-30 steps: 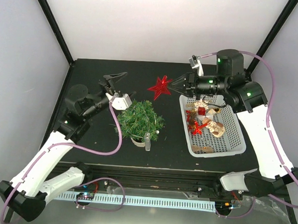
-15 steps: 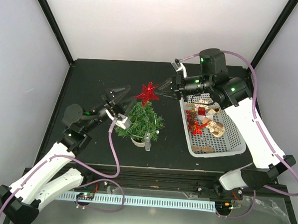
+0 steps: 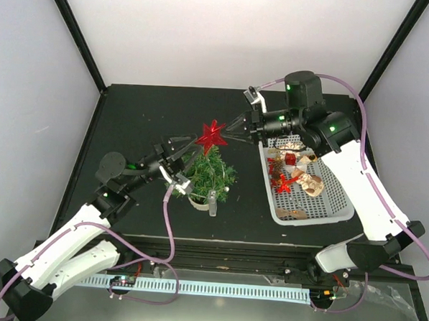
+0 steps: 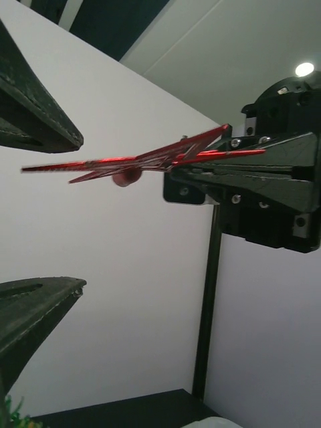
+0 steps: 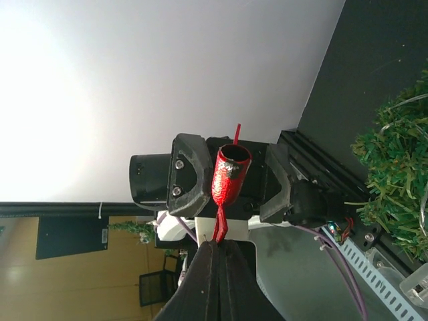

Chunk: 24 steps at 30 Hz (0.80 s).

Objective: Decorate the small christmas tree

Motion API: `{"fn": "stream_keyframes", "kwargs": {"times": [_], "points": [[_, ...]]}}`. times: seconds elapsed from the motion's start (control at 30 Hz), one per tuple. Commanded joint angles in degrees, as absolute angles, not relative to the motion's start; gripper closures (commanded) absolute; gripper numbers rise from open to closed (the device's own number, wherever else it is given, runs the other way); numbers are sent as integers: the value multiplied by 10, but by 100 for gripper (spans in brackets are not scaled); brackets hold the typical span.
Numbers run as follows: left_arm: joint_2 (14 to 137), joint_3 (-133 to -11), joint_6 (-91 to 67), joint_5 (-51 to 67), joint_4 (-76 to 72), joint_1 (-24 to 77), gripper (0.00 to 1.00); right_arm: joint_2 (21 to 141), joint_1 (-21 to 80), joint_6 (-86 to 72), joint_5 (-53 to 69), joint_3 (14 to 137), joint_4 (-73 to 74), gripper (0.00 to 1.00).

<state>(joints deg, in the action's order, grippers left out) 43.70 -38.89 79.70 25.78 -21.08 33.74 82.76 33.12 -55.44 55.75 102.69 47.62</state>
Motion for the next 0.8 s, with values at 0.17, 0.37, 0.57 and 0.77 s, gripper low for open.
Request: {"fn": "stream_keyframes", "kwargs": {"times": [0.17,0.37,0.57,0.77], "points": [[443,-406,820,263,-228,365,63,818,335,-559,579,1004,450,99],[444,-408,822,255,-232,369,83,817,335,-559,583,988,445,99],[451,-407,822,243,-251,370,98,822,335,-559,588,988,440,99],[462,-433,804,226,-252,370,98,829,334,-541,590,996,459,94]]}}
